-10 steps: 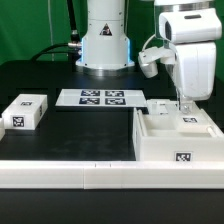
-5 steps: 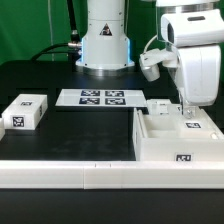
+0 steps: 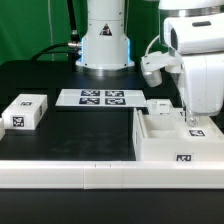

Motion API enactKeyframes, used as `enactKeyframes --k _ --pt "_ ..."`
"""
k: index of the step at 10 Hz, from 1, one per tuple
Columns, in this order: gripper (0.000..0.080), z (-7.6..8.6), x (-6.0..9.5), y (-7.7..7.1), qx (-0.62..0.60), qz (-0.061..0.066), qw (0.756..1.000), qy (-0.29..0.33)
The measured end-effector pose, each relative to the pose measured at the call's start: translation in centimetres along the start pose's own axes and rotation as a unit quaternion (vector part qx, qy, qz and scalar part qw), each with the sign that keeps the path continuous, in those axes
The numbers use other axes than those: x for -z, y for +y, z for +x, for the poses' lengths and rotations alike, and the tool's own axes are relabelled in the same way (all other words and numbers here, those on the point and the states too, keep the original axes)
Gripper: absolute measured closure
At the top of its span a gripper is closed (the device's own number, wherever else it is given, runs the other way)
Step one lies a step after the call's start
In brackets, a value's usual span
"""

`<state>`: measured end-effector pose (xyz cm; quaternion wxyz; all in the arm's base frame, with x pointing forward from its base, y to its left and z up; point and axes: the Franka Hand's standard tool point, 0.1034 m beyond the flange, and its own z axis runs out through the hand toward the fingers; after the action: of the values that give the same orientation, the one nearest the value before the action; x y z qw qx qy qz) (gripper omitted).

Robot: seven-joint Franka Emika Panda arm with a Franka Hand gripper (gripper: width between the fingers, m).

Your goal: Assemble cabinet

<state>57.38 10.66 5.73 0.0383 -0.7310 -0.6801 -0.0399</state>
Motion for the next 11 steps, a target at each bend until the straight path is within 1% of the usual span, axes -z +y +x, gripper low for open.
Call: enactKeyframes --k 1,3,4,5,8,9,10,11 --pt "0.0489 0.0 0.0 0.0 0.000 0.000 1.000 0.000" --pt "0.0208 0.0 0.0 0.0 0.000 0.000 1.000 0.000" --pt "0.0046 0.0 0.0 0.0 0.000 0.000 1.000 0.000" --pt "0.0013 0.0 0.0 0.0 0.000 0.000 1.000 0.000" --pt "0.0002 0.0 0.0 0.0 0.000 0.000 1.000 0.000" --pt "0.0002 0.4 0.9 -1.0 -0.023 -0.015 1.000 0.001" --pt "0.0002 0.3 1.4 -2.4 -0.021 -0.013 1.000 -0.004" --pt "0.0002 0.3 2.2 -3.4 -0.026 -0.014 1.000 -0.009"
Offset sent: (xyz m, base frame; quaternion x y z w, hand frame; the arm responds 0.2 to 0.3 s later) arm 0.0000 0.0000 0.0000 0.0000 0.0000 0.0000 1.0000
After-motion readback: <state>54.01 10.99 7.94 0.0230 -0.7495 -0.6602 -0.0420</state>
